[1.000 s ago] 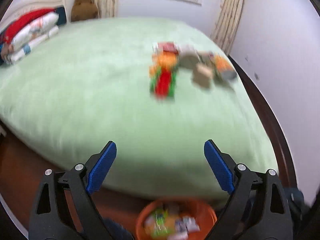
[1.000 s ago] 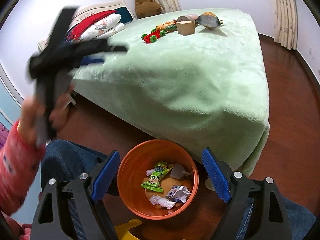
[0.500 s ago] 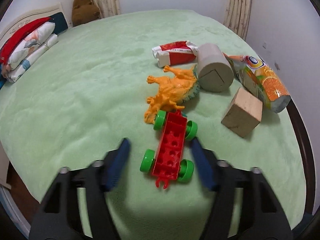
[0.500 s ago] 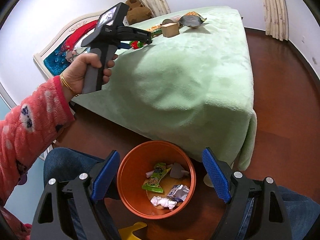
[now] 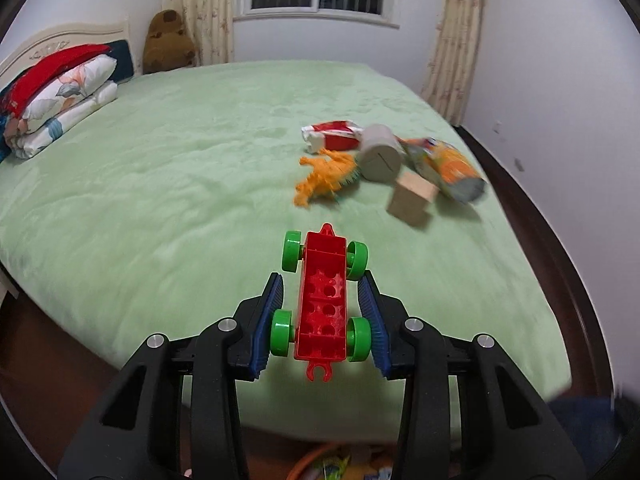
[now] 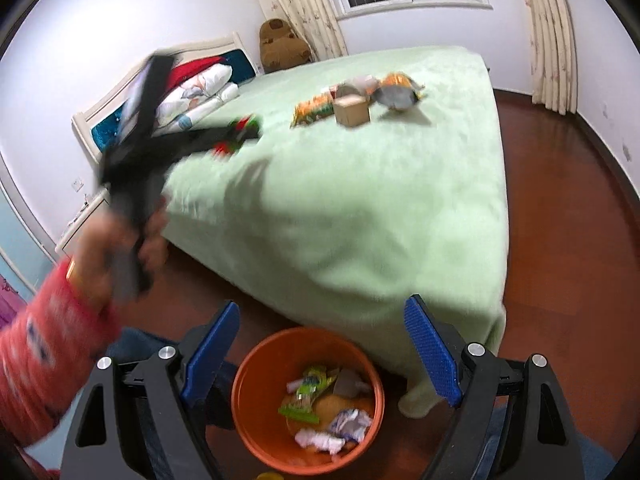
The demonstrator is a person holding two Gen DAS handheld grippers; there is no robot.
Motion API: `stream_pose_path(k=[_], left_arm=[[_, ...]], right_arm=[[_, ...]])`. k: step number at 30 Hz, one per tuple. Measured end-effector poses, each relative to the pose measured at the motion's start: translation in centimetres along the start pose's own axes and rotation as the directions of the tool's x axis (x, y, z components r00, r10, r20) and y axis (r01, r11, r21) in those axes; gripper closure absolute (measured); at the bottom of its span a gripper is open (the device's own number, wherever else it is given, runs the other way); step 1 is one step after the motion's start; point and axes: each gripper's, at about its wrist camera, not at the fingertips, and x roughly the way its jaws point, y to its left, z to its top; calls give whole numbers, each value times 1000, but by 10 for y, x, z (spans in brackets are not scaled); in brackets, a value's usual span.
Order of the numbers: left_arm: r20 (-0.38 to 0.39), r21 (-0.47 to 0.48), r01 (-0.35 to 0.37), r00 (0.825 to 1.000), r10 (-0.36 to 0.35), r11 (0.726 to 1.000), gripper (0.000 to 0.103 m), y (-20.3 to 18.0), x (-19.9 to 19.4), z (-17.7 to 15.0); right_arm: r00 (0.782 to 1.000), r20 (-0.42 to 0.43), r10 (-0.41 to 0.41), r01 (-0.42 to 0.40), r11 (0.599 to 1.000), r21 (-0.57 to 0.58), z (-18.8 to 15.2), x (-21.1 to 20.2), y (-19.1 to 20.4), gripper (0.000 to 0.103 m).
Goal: Collect trash
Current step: 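Grasp the red toy car with the left gripper and lift it, then carry the car to the bucket with the left gripper while the right gripper grasps the wooden block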
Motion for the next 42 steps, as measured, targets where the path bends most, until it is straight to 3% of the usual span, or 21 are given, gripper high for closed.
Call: stream_pose_path(k=[5,9,14,19,31,39,42], left_arm=[[8,12,0,1000,0,1000,64,0,-40,-44],[-28,-51,31,999,-32,998,64,8,-57,-78],[-84,-113,33,996,-43,993,64,23,-64,-112],[-110,-170,41,992,-60,985,64,34,-67,-129],[-148,-178,79,983,-106,981,64,30,-63,-144],[-157,-158,85,981,-110,984,64,29,-64,-144],[-158,-162,80,982,-106,984,64,30,-65,-143]], right_arm=[[999,50,-17,17,1000,-3,46,13,-6,20],[997,71,-28,31,998,-45,79,37,-7,20],[999,39,-10,12,997,-72,117,89,-7,20],[1000,-11,5,-5,1000,-24,148,138,-14,20],[985,-54,-163,162,987,-19,200,204,-18,20],[975,-51,-214,214,977,-11,199,206,-20,55],[977,-44,-208,208,978,-5,194,200,-19,56]])
